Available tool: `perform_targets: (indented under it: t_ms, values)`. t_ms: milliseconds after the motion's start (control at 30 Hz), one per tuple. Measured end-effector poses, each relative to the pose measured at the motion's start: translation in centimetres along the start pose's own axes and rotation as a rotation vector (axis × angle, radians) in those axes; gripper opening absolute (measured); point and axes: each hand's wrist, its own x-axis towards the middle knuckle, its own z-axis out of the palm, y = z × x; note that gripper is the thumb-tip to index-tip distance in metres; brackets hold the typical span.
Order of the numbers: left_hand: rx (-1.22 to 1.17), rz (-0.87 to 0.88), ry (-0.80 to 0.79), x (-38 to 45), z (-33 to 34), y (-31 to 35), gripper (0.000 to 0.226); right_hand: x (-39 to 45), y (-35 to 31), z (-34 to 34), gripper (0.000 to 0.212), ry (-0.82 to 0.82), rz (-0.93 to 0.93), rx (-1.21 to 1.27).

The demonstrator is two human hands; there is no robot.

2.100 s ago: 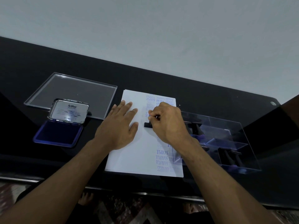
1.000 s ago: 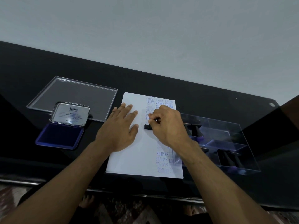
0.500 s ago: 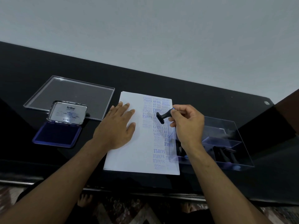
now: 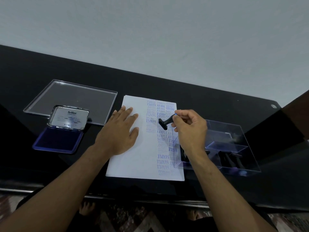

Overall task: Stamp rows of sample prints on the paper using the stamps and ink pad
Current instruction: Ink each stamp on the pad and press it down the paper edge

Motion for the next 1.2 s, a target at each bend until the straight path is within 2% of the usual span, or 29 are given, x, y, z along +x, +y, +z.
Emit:
perform_targets:
  t_ms: [267, 400, 567, 833, 1033, 1200]
  values:
    - [-0.01, -0.014, -0.018, 0.1, -0.3, 0.2, 0.067, -0.1, -0.4, -0.3, 0.01, -0.009, -0.004, -0.002]
    - [-0.052, -0.006, 0.026, -0.2, -1.0, 1.1, 0.065, -0.6, -1.0, -1.2, 0.013, -0.007, -0.006, 0.044]
    - [-0.139, 0.046, 0.036, -0.8, -1.8, 5.3, 0.064, -1.7, -1.4, -3.8, 0.021, 0.038, -0.015, 0.107]
    - [-0.187, 0.174, 0.018, -0.7, -1.7, 13.1, 0.062, -3.0, -0.9, -10.8, 0.017, 0.203, 0.007, 0.1]
    - [-0.242, 0.268, 0.045, -0.4, -0.9, 17.8, 0.059, -3.3, 1.1, -14.9, 0.013, 0.304, 0.029, 0.001]
    - [-0.205, 0.311, 0.038, 0.0, 0.1, 20.0, 0.061, -3.3, 2.3, -16.5, 0.011, 0.315, 0.069, -0.116]
